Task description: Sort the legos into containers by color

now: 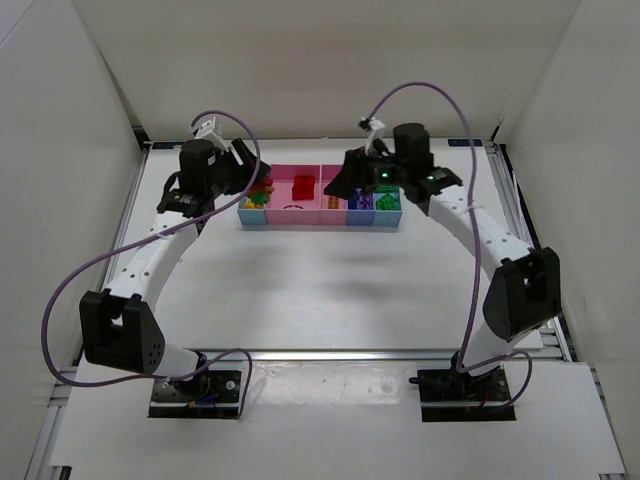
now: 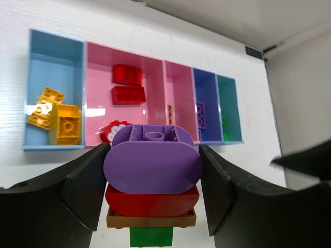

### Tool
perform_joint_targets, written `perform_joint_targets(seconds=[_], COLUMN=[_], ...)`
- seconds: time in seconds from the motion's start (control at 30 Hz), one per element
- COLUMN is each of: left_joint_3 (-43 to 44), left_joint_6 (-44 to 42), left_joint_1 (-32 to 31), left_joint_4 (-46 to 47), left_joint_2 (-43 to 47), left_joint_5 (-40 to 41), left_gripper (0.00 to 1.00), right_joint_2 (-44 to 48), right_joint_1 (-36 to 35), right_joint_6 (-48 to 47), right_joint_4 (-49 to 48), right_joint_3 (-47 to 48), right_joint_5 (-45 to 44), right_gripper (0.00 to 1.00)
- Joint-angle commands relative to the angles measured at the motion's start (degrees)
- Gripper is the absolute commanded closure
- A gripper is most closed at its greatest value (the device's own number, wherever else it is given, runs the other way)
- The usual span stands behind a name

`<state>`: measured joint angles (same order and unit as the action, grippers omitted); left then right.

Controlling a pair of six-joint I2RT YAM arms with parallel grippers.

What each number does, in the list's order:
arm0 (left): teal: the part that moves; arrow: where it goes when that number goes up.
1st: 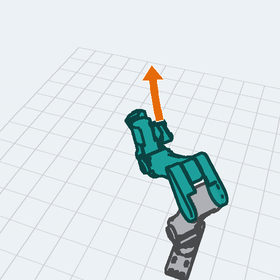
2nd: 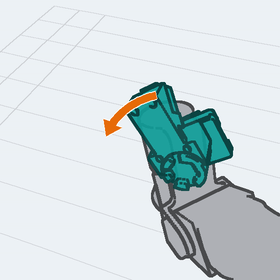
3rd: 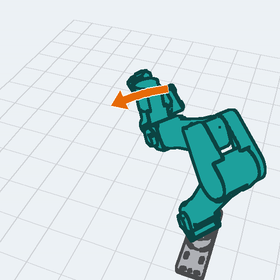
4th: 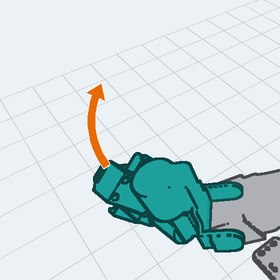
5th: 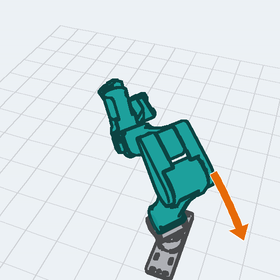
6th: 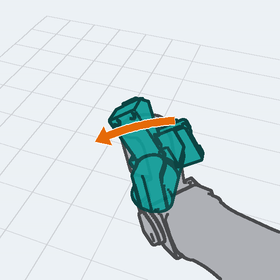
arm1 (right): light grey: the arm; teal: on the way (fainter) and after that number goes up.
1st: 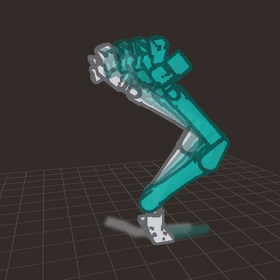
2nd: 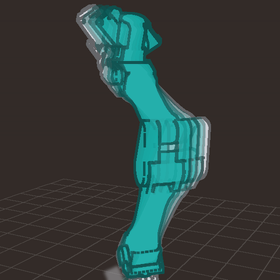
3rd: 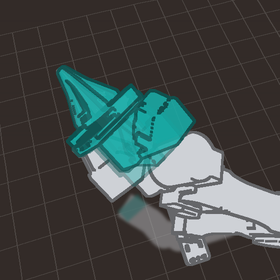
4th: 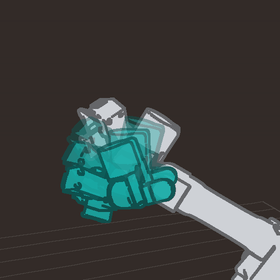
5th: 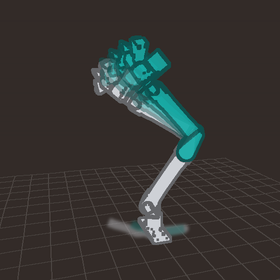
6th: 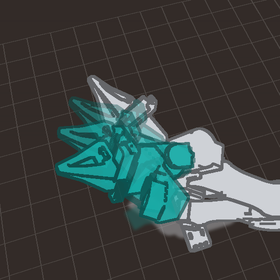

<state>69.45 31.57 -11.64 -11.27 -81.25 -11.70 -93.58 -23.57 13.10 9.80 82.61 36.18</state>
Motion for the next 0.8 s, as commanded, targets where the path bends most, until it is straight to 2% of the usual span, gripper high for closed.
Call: perform_joint_targets(seconds=[0.0,0.1,0.13,0.23,0.37,0.57,0.77], left_joint_3=[2.6,2.3,2.0,1.4,0.7,-0.6,-2.3], left_joint_6=[2.9,2.4,1.7,1.8,4.2,8.8,15.1], left_joint_1=[-0.1,0.0,0.1,0.8,3.5,7.2,10.1], left_joint_4=[-3.0,-4.6,-4.6,-5.5,-7.3,-8.9,-9.2], left_joint_2=[3.1,4.3,5.2,6.3,7.2,7.8,7.6], left_joint_5=[8.0,11.4,14.0,15.0,14.4,12.3,8.4], left_gripper=[0.83,0.83,0.83,0.83,0.83,0.83,0.85], right_joint_2=[-2.4,-6.2,-7.0,-9.2,-12.8,-14.8,-17.9], right_joint_1=[-6.4,-12.4,-14.2,-16.4,-17.0,-17.9,-18.9], right_joint_6=[4.7,5.4,6.0,8.9,15.5,19.3,22.8], right_joint_4=[-3.3,-1.5,-2.2,-7.8,-9.7,-21.1,-31.0], right_joint_3=[2.5,6.8,7.2,7.0,9.8,9.1,10.8], right_joint_5=[-4.8,-12.5,-13.1,-15.4,-14.9,-14.2,-9.2], right_gripper=[0.26,0.26,0.26,0.26,0.26,0.25,0.24])
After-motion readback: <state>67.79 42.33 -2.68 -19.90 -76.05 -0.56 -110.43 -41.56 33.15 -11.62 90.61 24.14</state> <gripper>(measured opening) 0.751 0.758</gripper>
